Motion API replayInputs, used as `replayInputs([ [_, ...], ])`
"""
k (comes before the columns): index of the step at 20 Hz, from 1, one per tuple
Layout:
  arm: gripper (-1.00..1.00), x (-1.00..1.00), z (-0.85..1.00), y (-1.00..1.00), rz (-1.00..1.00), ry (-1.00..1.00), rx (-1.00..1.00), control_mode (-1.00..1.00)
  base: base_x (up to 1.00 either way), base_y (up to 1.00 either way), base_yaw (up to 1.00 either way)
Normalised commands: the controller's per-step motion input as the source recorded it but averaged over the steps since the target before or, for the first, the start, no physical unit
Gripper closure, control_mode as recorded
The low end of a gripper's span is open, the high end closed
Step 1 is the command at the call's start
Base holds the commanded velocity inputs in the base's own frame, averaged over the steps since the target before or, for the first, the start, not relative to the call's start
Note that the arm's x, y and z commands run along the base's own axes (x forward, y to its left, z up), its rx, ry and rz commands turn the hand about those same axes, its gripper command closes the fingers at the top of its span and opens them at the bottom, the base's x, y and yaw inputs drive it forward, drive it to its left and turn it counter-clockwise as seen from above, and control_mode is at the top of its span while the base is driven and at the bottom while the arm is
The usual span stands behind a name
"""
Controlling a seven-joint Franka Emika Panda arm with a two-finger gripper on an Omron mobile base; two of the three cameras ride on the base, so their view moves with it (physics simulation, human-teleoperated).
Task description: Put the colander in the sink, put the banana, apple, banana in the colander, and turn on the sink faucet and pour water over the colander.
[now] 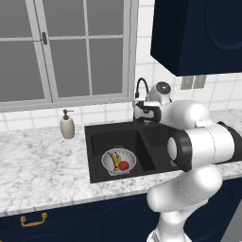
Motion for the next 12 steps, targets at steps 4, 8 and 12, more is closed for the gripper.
replayInputs([
  [4, -1.00, 0.37, -0.14, 0.35, 0.00, 0.00, -0.01, -1.00, 0.00, 0.00, 0.00],
  [8, -1.00, 0.52, -0.01, 0.54, 0.00, 0.00, 0.00, -1.00, 0.00, 0.00, 0.00],
  [12, -1.00, 0.46, 0.10, 0.36, 0.00, 0.02, 0.00, -1.00, 0.00, 0.00, 0.00],
])
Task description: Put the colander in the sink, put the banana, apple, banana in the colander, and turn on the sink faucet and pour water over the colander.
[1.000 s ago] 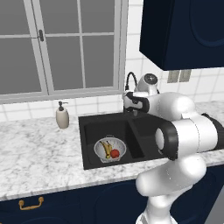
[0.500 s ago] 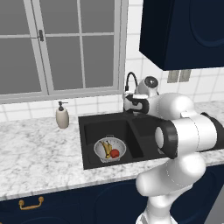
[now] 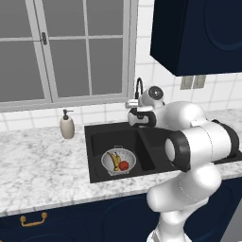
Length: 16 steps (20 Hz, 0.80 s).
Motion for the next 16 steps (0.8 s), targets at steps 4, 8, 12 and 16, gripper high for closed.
replayInputs([
  [4, -1.00, 0.41, 0.27, 0.24, 0.00, 0.10, 0.00, -1.00, 0.00, 0.00, 0.00],
  [8, -1.00, 0.36, 0.38, 0.14, 0.00, 0.19, 0.00, -1.00, 0.00, 0.00, 0.00],
  [12, -1.00, 0.37, 0.39, 0.17, 0.00, 0.20, 0.00, -1.00, 0.00, 0.00, 0.00],
  [16, -1.00, 0.40, 0.13, 0.18, 0.00, 0.10, 0.00, -1.00, 0.00, 0.00, 0.00],
])
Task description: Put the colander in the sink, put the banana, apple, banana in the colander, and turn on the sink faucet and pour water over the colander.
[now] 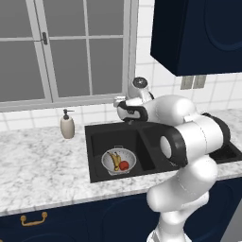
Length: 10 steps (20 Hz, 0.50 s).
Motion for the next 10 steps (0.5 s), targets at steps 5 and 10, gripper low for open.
replayInputs([
  [5, -1.00, 0.54, 0.00, 0.09, 0.00, 0.01, 0.00, -1.00, 0.00, 0.00, 0.00],
  [10, -1.00, 0.59, 0.00, 0.00, 0.00, 0.03, 0.00, -1.00, 0.00, 0.00, 0.00],
])
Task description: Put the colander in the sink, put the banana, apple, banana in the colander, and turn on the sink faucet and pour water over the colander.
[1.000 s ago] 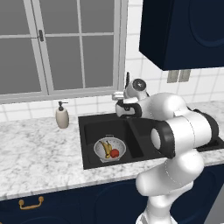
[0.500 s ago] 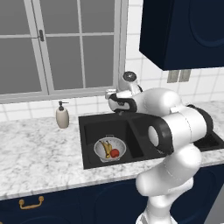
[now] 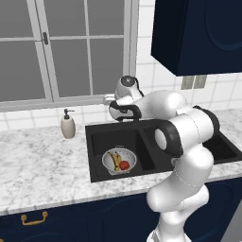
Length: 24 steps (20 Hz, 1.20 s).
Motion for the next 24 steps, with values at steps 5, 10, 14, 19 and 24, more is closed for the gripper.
replayInputs([
  [5, -1.00, 0.50, 0.00, -0.05, 0.00, 0.08, 0.00, -1.00, 0.00, 0.00, 0.00],
  [10, -1.00, 0.39, 0.00, -0.12, 0.00, 0.12, 0.00, -1.00, 0.00, 0.00, 0.00],
  [14, -1.00, 0.40, 0.00, -0.13, 0.00, 0.08, 0.00, -1.00, 0.00, 0.00, 0.00],
  [19, -1.00, 0.19, 0.00, -0.10, 0.00, 0.02, 0.00, -1.00, 0.00, 0.00, 0.00],
  [24, -1.00, -0.28, 0.09, -0.02, 0.00, 0.00, 0.00, -1.00, 0.00, 0.00, 0.00],
])
